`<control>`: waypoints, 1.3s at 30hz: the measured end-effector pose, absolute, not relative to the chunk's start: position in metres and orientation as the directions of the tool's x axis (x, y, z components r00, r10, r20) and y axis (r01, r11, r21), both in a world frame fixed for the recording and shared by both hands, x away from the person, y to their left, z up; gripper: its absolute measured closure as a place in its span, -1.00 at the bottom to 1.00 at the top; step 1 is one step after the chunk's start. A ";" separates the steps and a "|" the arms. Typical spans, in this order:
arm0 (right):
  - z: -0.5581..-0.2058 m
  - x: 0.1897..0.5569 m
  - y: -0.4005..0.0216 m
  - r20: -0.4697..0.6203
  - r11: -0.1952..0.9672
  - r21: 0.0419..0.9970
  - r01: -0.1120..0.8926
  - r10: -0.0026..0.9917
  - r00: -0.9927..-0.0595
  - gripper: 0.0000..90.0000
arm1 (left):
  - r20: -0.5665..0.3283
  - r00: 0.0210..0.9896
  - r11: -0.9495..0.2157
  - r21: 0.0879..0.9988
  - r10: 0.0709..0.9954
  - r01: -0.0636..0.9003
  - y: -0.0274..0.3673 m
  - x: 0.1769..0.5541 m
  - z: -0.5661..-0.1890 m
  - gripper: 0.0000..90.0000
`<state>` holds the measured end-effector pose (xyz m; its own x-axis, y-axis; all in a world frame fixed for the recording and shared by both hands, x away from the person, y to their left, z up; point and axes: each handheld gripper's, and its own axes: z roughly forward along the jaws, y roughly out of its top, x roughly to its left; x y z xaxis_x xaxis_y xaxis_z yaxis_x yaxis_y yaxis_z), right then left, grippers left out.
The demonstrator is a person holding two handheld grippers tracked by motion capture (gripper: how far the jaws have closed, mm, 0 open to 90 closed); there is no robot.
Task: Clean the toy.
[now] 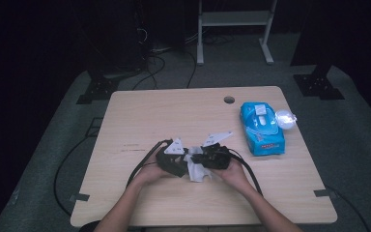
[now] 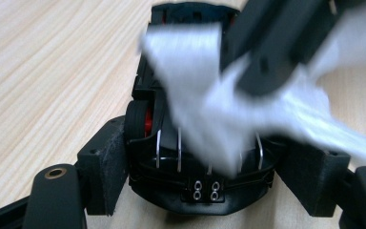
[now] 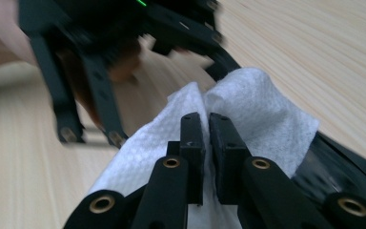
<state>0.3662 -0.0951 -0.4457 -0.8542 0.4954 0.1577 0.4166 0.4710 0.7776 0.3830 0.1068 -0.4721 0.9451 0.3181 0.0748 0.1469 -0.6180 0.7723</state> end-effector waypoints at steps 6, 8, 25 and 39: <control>-0.444 0.378 -0.078 0.126 0.472 0.792 0.388 0.495 -0.860 0.86 | 0.079 0.945 -0.619 0.772 0.318 0.144 0.109 0.383 -0.472 -0.45; -0.443 0.384 -0.081 0.128 0.465 0.785 0.409 0.524 -0.842 0.86 | 0.078 0.945 -0.620 0.771 0.317 0.144 0.109 0.383 -0.473 -0.45; -0.455 0.391 -0.165 0.101 0.435 0.740 0.513 0.682 -0.724 0.85 | 0.063 0.946 -0.611 0.776 0.317 0.153 0.110 0.385 -0.472 -0.45; -0.452 0.373 -0.164 0.137 0.448 0.742 0.500 0.628 -0.766 0.85 | 0.067 0.948 -0.621 0.769 0.311 0.150 0.110 0.385 -0.473 -0.46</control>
